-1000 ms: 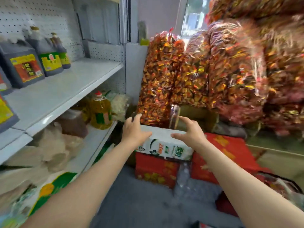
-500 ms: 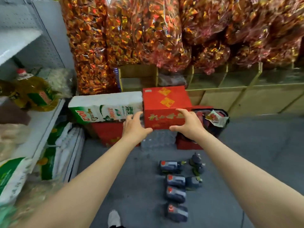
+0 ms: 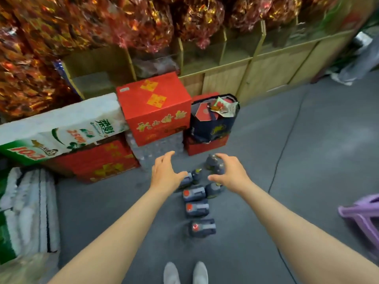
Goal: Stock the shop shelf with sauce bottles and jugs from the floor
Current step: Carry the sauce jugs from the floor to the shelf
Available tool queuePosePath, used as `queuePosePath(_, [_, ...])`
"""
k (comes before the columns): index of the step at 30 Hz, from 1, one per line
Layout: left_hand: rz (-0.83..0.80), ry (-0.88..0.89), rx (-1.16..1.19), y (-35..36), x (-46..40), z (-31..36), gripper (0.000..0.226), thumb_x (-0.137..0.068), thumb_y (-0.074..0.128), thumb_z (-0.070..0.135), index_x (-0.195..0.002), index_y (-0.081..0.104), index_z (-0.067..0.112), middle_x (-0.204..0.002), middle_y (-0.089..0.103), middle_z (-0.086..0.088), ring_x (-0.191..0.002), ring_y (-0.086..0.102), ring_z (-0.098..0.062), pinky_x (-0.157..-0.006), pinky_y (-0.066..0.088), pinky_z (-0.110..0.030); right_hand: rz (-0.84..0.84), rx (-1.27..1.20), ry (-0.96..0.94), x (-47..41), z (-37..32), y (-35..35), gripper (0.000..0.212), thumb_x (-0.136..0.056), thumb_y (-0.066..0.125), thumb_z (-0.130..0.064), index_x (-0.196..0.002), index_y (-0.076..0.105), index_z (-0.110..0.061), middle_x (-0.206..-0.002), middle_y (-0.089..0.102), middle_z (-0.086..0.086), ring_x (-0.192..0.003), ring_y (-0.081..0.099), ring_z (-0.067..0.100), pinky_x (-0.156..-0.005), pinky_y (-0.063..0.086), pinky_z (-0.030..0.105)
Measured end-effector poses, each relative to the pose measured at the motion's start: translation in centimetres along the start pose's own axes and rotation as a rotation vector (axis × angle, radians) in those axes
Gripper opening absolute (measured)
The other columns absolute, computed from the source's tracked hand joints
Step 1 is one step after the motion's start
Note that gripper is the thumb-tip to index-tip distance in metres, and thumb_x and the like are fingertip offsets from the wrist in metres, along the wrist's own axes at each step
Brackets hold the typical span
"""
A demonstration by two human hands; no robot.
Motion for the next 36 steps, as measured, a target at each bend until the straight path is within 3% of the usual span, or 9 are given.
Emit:
queuePosePath(8, [-0.051,-0.072,0.098,10.8,-3.0,-6.1,0.077,-0.086,0.076,0.026,-0.151,0.035,0.022,-0.153,0.038,-0.007,-0.138,0.04,-0.027,-0.103,0.037,-0.033,-0.078,-0.032,0.142,-2.0,11.3,8.2,0.085,-0.078,0.084,-0.034,-0.15,0.04,-0.025,-0.142,0.044,0.01,-0.132,0.046,0.027,-0.108,0.039,0.035])
queuePosePath(13, [-0.111,-0.158,0.123,19.9,-4.3,-13.9,0.07,-0.085,0.077,0.024,-0.145,0.043,0.017,-0.147,0.048,-0.008,-0.135,0.045,-0.029,-0.102,0.037,-0.034,-0.192,-0.046,0.223,-4.1,20.5,16.2,0.085,-0.078,0.083,-0.032,-0.15,0.038,-0.022,-0.143,0.046,0.012,-0.131,0.047,0.027,-0.102,0.039,0.031])
queuePosePath(16, [-0.154,-0.238,0.157,26.7,-4.5,-19.6,0.065,-0.083,0.079,0.019,-0.14,0.049,0.013,-0.137,0.056,-0.005,-0.127,0.053,-0.025,-0.091,0.037,-0.023,-0.247,-0.023,0.256,-5.4,26.9,21.5,0.086,-0.078,0.083,-0.032,-0.151,0.038,-0.02,-0.145,0.047,0.013,-0.135,0.044,0.027,-0.106,0.036,0.032])
queuePosePath(19, [-0.203,-0.297,0.196,33.8,-4.6,-25.5,0.064,-0.08,0.082,0.017,-0.137,0.052,0.014,-0.118,0.054,0.009,-0.114,0.056,-0.011,-0.08,0.033,-0.011,-0.296,0.032,0.274,-6.7,33.4,26.9,0.085,-0.079,0.082,-0.032,-0.151,0.038,-0.02,-0.146,0.047,0.014,-0.136,0.044,0.028,-0.107,0.035,0.032])
queuePosePath(23, [-0.255,-0.315,0.231,42.1,-5.7,-32.8,0.072,-0.076,0.086,0.02,-0.138,0.051,0.018,-0.12,0.057,0.011,-0.114,0.054,-0.005,-0.089,0.036,-0.013,-0.347,0.067,0.291,-8.7,41.3,33.7,0.09,-0.079,0.083,-0.034,-0.153,0.032,-0.024,-0.15,0.042,0.012,-0.137,0.044,0.029,-0.108,0.038,0.037])
queuePosePath(29, [-0.27,-0.244,0.299,50.9,-9.5,-41.2,0.09,-0.072,0.088,0.02,-0.148,0.04,0.02,-0.134,0.053,0.011,-0.122,0.051,-0.003,-0.1,0.037,-0.013,-0.374,0.041,0.194,-12.8,49.6,42.8,0.114,-0.072,0.089,-0.028,-0.159,0.015,-0.026,-0.155,0.038,0.01,-0.14,0.042,0.03,-0.112,0.039,0.042])
queuePosePath(32, [-0.305,-0.184,0.382,54.0,-11.2,-43.2,0.105,-0.069,0.088,0.007,-0.155,0.029,0.019,-0.14,0.047,0.011,-0.122,0.046,0.007,-0.104,0.039,-0.01,-0.327,0.036,0.128,-15.1,52.1,46.1,0.121,-0.07,0.091,-0.028,-0.16,0.01,-0.026,-0.156,0.036,0.01,-0.139,0.041,0.031,-0.112,0.039,0.049])
queuePosePath(34, [-0.323,-0.143,0.413,55.2,-12.2,-44.3,0.112,-0.067,0.086,-0.001,-0.157,0.021,0.019,-0.141,0.042,0.015,-0.12,0.042,0.013,-0.095,0.039,-0.001,-0.295,0.012,0.085,-16.4,53.4,47.9,0.121,-0.069,0.092,-0.025,-0.159,0.012,-0.023,-0.157,0.036,0.009,-0.14,0.041,0.03,-0.113,0.039,0.047])
queuePosePath(36, [-0.345,-0.109,0.412,55.9,-13.0,-45.1,0.121,-0.065,0.089,0.004,-0.158,0.016,0.026,-0.143,0.04,0.017,-0.126,0.04,0.01,-0.094,0.036,0.0,-0.273,-0.042,0.06,-17.2,54.6,49.5,0.114,-0.069,0.091,-0.02,-0.157,0.02,-0.021,-0.155,0.04,0.007,-0.139,0.042,0.026,-0.11,0.038,0.036])
Point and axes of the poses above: each hand's wrist, its own x-axis away from the middle knuckle, its own y-axis out of the palm, z = x × y, the point moved 7 cm from there along -x, towards the middle knuckle
